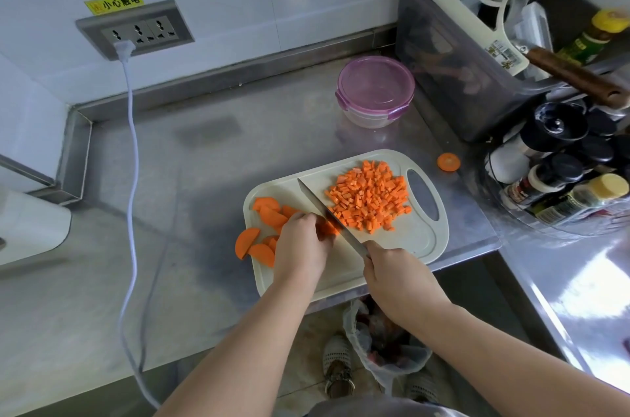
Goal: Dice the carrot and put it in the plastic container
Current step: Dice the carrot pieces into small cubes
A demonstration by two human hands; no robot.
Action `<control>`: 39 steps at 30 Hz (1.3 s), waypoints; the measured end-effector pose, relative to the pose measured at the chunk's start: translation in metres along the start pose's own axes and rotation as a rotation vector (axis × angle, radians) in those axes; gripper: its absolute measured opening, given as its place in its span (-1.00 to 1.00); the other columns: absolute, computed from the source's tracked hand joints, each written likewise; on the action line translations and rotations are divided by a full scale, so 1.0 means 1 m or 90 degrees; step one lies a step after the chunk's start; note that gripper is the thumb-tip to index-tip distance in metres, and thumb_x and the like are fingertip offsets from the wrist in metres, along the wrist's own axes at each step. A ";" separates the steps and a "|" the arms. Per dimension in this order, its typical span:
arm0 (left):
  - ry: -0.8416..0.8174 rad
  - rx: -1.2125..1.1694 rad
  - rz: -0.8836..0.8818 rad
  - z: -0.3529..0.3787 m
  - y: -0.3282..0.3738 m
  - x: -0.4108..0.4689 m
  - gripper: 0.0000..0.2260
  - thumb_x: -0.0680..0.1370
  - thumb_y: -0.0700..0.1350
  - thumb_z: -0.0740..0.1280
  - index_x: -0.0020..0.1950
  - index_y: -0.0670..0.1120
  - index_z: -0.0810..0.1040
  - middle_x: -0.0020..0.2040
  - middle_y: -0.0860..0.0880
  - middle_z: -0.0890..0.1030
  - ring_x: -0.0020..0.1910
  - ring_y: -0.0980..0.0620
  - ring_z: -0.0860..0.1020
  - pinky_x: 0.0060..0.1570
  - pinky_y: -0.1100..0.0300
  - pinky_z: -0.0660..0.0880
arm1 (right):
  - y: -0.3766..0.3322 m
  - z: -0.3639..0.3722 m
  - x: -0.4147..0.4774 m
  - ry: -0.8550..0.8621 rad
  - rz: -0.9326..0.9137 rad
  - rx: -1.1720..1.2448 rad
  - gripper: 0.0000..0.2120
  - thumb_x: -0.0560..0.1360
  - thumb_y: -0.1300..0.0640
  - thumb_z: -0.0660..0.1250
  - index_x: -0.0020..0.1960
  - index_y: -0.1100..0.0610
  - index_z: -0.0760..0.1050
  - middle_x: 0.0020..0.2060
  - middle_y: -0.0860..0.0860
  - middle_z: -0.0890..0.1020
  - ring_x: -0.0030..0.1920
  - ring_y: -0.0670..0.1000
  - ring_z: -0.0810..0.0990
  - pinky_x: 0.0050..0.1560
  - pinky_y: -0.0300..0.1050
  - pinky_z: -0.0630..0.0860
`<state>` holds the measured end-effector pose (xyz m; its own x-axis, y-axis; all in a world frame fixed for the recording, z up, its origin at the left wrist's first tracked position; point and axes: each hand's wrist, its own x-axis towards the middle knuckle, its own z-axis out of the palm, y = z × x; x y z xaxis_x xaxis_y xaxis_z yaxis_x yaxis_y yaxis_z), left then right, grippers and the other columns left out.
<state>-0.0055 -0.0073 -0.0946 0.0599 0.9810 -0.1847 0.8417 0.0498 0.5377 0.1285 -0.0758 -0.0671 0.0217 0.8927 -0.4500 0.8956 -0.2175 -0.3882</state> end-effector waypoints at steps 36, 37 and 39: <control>0.016 -0.073 0.015 0.004 -0.002 -0.002 -0.87 0.46 -0.14 0.46 -0.03 -0.13 0.65 -0.05 -0.05 0.62 -0.10 -0.02 0.61 -0.03 0.06 0.55 | 0.005 -0.015 0.016 -0.014 0.033 0.063 -0.84 0.63 0.09 0.06 -0.01 0.12 0.36 -0.09 0.10 0.55 -0.08 0.14 0.52 -0.06 -0.01 0.47; 0.015 -0.090 0.015 0.004 -0.003 -0.003 -0.88 0.45 -0.14 0.47 -0.04 -0.11 0.65 -0.06 -0.04 0.62 -0.11 0.00 0.61 -0.03 0.08 0.55 | 0.006 -0.016 0.014 -0.007 0.032 0.069 -0.85 0.63 0.09 0.06 -0.06 0.10 0.33 -0.15 0.08 0.53 -0.14 0.12 0.50 -0.11 -0.02 0.45; 0.008 -0.112 0.011 0.001 -0.005 -0.005 -0.88 0.44 -0.16 0.48 -0.04 -0.11 0.66 -0.06 -0.03 0.62 -0.12 0.03 0.61 -0.02 0.12 0.55 | 0.007 -0.016 0.010 0.003 0.030 0.077 -0.84 0.64 0.10 0.05 -0.09 0.09 0.31 -0.22 0.05 0.50 -0.20 0.10 0.48 -0.17 -0.03 0.43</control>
<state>-0.0093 -0.0123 -0.0967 0.0663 0.9841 -0.1645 0.7340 0.0636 0.6762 0.1419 -0.0621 -0.0607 0.0653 0.8819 -0.4669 0.8334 -0.3055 -0.4605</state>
